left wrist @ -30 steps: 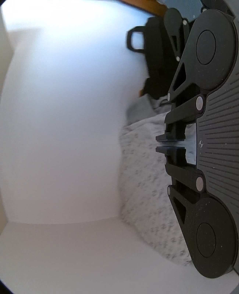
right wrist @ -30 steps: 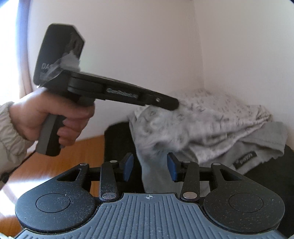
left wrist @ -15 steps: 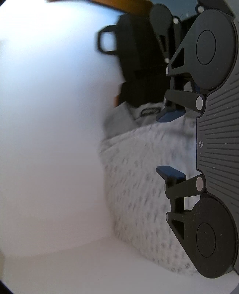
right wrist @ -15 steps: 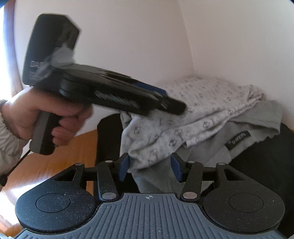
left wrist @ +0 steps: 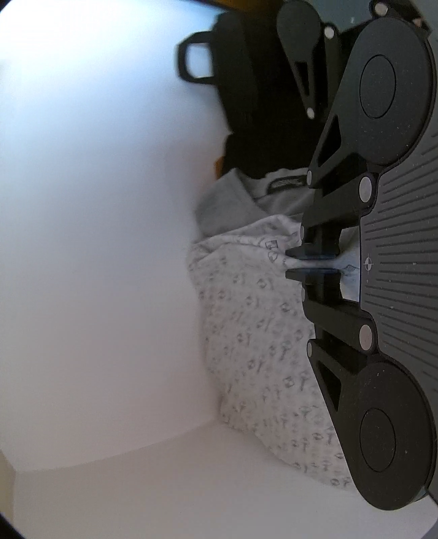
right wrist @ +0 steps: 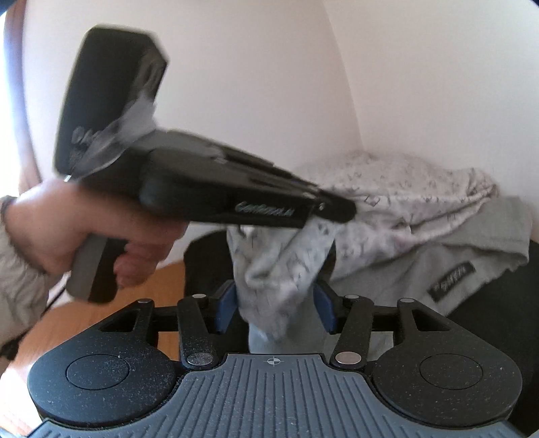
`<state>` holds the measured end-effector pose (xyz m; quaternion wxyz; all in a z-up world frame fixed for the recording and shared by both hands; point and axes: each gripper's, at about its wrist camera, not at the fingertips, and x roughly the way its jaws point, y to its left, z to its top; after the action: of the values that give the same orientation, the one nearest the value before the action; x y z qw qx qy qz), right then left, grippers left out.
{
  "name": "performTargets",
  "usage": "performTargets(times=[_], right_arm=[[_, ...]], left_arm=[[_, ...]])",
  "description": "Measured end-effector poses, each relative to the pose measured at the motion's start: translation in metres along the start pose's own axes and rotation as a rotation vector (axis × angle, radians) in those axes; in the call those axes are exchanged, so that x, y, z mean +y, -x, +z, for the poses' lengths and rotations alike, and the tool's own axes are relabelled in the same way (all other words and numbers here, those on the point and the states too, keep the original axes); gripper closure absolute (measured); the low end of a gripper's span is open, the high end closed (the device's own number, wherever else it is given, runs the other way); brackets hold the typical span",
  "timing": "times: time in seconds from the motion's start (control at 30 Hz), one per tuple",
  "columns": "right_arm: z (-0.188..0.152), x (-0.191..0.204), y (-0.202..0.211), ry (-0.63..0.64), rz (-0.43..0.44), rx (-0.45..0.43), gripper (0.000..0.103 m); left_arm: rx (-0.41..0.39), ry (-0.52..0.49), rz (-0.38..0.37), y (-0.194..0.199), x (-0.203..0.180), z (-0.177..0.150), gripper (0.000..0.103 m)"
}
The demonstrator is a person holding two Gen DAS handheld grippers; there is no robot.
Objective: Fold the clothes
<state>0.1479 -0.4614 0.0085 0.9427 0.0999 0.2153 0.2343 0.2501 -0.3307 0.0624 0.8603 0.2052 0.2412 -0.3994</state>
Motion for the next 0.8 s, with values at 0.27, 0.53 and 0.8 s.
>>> performTargets(times=[0.27, 0.53, 0.8], right_arm=[[0.005, 0.004, -0.01, 0.038, 0.014, 0.04, 0.069], [0.035, 0.012, -0.022, 0.375, -0.067, 0.032, 0.09], [0.04, 0.001, -0.039, 0.879, -0.368, -0.225, 0.091]], left_arm=[[0.028, 0.016, -0.057, 0.0, 0.007, -0.003, 0.099], [-0.084, 0.092, -0.003, 0.015, 0.021, 0.012, 0.1], [-0.174, 0.131, 0.0, 0.031, 0.027, 0.032, 0.1]])
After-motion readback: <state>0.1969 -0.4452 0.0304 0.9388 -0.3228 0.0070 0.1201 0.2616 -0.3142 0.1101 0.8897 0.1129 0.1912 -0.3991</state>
